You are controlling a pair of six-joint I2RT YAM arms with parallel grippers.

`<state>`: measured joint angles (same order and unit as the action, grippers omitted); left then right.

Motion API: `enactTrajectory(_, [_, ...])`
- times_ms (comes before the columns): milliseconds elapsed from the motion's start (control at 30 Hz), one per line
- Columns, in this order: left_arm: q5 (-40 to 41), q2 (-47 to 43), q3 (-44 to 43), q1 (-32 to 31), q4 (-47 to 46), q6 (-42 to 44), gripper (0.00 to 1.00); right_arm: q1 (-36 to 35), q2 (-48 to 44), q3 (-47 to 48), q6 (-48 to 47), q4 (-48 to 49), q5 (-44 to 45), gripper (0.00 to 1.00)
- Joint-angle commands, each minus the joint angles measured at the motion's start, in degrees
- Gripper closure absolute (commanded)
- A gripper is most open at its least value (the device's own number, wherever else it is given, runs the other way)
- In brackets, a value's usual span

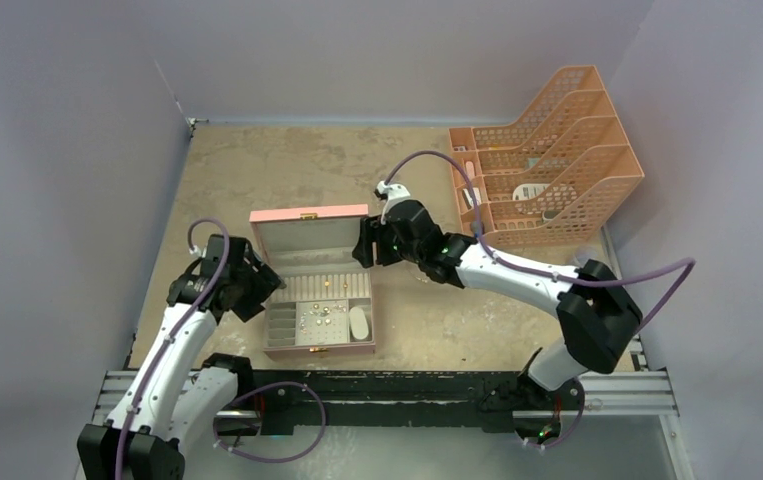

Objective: Organize the mixed jewelry
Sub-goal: Move the jewelry box to the center of the board.

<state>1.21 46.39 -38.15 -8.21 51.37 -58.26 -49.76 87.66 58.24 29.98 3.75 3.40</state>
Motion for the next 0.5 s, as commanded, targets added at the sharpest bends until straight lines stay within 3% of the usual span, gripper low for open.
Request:
enactTrajectory(0, [-3.4,0.4,1.4,0.2,-6.7,2.0,0.36,1.1,1.5,1.7,-2.6,9.3,-2.7,0.38])
enactTrajectory(233, [-11.9,0.9,5.7,0.2,-20.4,4.4,0.41,1.8,6.9,6.3,-8.6,15.3,1.5,0.68])
enactTrajectory(467, [-19.0,6.8,8.8,0.2,-38.2,6.8,0.44,4.6,9.5,9.4,-14.2,21.3,5.9,0.72])
